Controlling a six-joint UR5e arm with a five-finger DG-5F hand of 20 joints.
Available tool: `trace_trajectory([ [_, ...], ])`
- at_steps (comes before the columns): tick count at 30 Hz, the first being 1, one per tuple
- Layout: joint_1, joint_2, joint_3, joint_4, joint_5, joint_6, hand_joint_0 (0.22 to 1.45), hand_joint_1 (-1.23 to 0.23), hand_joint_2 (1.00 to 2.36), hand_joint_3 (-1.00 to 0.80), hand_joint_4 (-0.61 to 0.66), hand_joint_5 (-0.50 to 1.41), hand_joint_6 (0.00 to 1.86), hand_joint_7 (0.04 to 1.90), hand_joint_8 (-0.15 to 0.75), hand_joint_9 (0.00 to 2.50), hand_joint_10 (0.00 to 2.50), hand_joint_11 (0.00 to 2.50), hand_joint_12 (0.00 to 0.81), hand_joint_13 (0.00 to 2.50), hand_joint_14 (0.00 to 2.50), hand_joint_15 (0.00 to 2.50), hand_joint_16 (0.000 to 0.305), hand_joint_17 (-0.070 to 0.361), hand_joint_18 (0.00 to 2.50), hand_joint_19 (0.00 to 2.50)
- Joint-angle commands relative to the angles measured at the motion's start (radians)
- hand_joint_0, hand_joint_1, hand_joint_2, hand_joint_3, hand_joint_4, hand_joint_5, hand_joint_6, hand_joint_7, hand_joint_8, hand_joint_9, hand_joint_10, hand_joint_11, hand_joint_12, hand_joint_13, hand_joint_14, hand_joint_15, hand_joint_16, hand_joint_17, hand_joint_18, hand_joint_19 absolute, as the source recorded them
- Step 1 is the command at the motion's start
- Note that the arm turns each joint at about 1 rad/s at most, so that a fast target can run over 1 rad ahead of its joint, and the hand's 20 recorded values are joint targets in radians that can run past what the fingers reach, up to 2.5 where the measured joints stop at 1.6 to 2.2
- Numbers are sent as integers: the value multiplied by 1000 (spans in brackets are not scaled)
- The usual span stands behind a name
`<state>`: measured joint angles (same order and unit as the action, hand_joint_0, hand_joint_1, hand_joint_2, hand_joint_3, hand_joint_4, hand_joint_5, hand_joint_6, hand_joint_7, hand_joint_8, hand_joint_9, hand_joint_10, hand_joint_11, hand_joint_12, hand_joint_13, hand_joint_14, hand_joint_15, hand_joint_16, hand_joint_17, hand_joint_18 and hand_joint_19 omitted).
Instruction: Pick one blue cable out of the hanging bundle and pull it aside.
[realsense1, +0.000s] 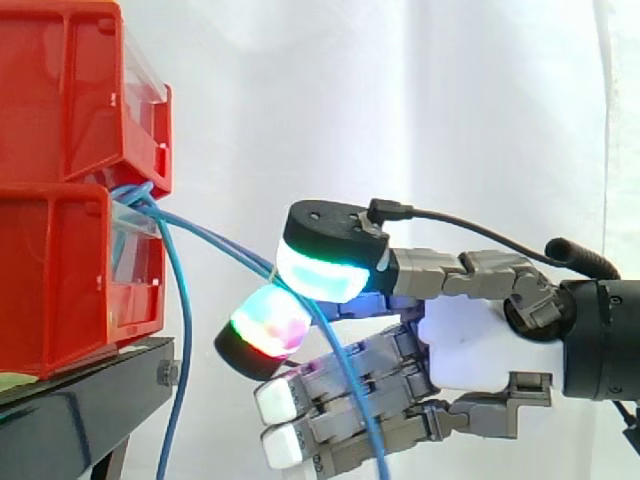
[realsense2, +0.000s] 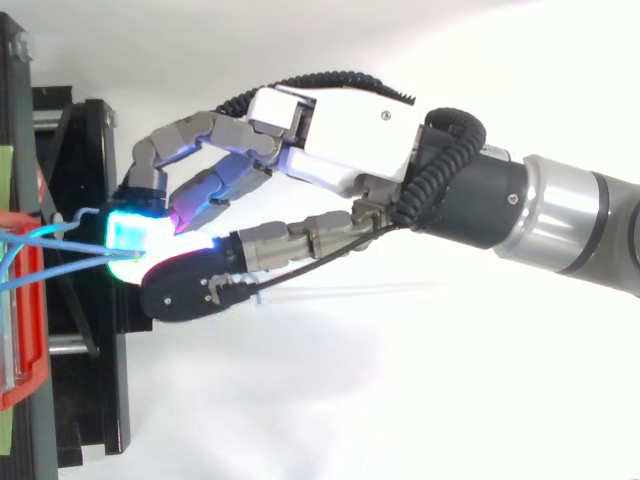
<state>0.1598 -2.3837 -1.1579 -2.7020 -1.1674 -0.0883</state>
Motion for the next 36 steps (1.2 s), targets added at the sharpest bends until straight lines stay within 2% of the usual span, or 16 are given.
trace_trajectory([
  [1, 0, 6, 0, -21, 0, 1, 720, -853, 1021, 23, -223, -142, 960, 1300, 258, 915, 18, 485, 285, 852, 21, 451, 43, 96, 611, 318],
  [3, -3, 14, 0, -45, -2, 1, 753, -864, 1025, -37, -270, -146, 973, 1236, 249, 920, 18, 486, 275, 855, 20, 461, 41, 93, 601, 330],
  [11, -3, 24, 0, -71, -2, 1, 807, -875, 1018, -292, -253, -133, 979, 1174, 231, 969, 20, 504, 265, 876, 22, 474, 39, 87, 602, 340],
  [14, -3, 23, 0, -71, -2, 1, 767, -881, 1009, -398, -201, -131, 974, 1106, 233, 974, 18, 501, 265, 887, 20, 466, 38, 87, 640, 305],
  [16, -3, 24, 0, -71, -2, 2, 653, -846, 1000, -500, -58, -120, 953, 881, 242, 979, 18, 503, 270, 883, 20, 475, 39, 87, 643, 317],
  [18, -5, 24, 0, -70, -2, 2, 594, -807, 1000, -500, -23, -117, 940, 854, 246, 982, 18, 500, 276, 888, 21, 481, 39, 88, 639, 334],
  [19, -5, 24, 0, -70, -2, 2, 561, -768, 1000, -500, -4, -116, 915, 921, 251, 983, 20, 496, 282, 894, 20, 481, 40, 91, 643, 337],
  [22, -8, 24, 1, -65, -2, 1, 522, -710, 1000, -500, 20, -116, 892, 940, 259, 988, 18, 494, 296, 903, 20, 481, 43, 97, 652, 343],
  [28, -11, 24, 1, -70, -6, 1, 530, -591, 1000, -500, 35, -118, 874, 936, 261, 986, 17, 477, 298, 905, 20, 488, 44, 99, 648, 364],
  [32, -11, 26, 1, -70, -17, 4, 573, -596, 1006, -419, 23, -119, 871, 967, 257, 980, 18, 481, 290, 898, 22, 501, 43, 97, 633, 382],
  [34, -11, 24, 1, -70, -20, 4, 585, -645, 1015, -296, 5, -121, 881, 1013, 263, 977, 18, 493, 295, 894, 22, 494, 43, 97, 634, 385],
  [36, -11, 26, 1, -70, -20, 4, 587, -665, 1018, -264, 9, -122, 880, 1061, 266, 975, 19, 487, 297, 892, 22, 490, 43, 97, 633, 385],
])
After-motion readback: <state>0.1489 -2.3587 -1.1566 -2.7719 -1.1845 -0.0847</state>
